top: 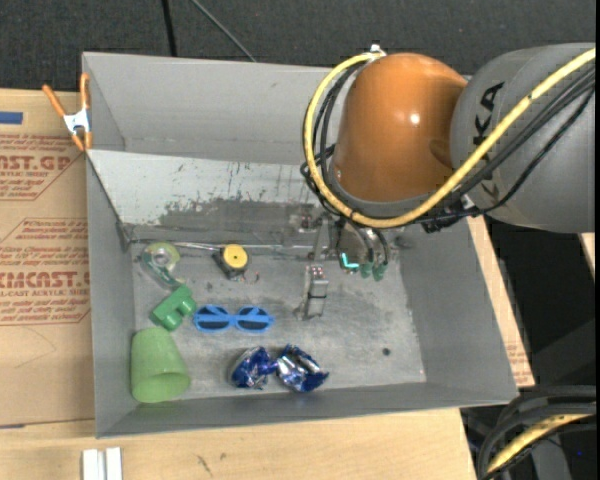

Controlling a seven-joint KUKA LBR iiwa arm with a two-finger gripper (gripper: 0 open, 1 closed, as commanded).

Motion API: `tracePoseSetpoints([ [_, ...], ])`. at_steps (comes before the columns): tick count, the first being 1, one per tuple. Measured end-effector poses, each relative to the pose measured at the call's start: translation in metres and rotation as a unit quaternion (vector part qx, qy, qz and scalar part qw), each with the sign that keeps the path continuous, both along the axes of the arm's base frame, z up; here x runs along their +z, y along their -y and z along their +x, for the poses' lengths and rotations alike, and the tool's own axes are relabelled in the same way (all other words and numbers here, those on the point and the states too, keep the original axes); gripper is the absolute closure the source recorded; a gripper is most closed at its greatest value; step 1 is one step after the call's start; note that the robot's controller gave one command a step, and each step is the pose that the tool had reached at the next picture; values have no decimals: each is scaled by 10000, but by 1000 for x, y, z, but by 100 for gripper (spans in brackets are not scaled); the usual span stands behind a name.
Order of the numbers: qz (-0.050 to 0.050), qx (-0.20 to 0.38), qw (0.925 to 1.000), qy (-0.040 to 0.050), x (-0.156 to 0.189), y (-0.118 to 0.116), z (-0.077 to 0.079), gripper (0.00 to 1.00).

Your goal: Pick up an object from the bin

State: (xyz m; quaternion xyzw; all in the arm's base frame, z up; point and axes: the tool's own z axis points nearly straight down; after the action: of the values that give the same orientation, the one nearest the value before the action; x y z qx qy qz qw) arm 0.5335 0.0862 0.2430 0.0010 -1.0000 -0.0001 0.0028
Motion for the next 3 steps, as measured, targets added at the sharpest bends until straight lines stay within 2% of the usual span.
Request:
tracePoseSetpoints([
  [1,1,1059,9944,-10,-147,-15,-40,0],
  [2,14,1075,9942,62,-173,-9,-49,0],
  [3,11,1075,9942,46,-172,-9,-49,100],
])
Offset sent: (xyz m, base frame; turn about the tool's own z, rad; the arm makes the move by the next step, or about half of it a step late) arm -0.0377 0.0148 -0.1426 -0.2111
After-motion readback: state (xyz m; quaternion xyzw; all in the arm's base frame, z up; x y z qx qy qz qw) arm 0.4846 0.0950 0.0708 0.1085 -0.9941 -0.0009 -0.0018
